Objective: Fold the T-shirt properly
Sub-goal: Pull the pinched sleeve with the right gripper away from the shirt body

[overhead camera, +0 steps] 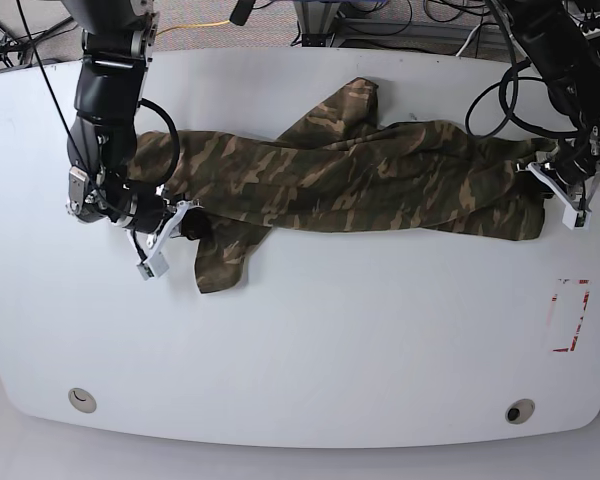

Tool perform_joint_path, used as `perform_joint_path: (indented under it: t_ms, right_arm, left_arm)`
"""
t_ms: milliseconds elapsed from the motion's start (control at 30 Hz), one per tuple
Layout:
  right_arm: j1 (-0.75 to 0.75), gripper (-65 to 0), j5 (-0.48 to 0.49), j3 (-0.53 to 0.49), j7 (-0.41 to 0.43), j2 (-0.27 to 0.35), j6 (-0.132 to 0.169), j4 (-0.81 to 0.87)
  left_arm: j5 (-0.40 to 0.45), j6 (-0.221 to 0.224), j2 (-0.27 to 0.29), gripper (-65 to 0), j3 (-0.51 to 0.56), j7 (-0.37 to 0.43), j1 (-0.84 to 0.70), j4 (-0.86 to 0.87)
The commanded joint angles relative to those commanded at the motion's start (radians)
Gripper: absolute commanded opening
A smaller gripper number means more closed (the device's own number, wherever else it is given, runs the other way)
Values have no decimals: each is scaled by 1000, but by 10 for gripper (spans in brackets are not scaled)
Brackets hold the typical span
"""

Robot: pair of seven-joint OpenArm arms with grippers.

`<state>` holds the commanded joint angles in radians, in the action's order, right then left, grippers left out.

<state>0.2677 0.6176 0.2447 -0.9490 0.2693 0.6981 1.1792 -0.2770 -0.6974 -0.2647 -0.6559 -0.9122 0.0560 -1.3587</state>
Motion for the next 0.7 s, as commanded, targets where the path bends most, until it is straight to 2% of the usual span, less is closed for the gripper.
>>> perform_joint_path:
  t_ms: [233,400,700]
  right_arm:
    - [2,-650,2,8,-11,9,0,8]
    - [3,-650,5,8,-14,11,0,15]
    - [28,-650,-3,8,-51,18,0,140]
  left_arm:
    - [-2,0,-2,-589,-2,-12,-54,-137]
    - [-6,-1,-2,-610,-5,-69,-49,-167]
    - [-6,0,-2,-619,-8,-153,-48,-408]
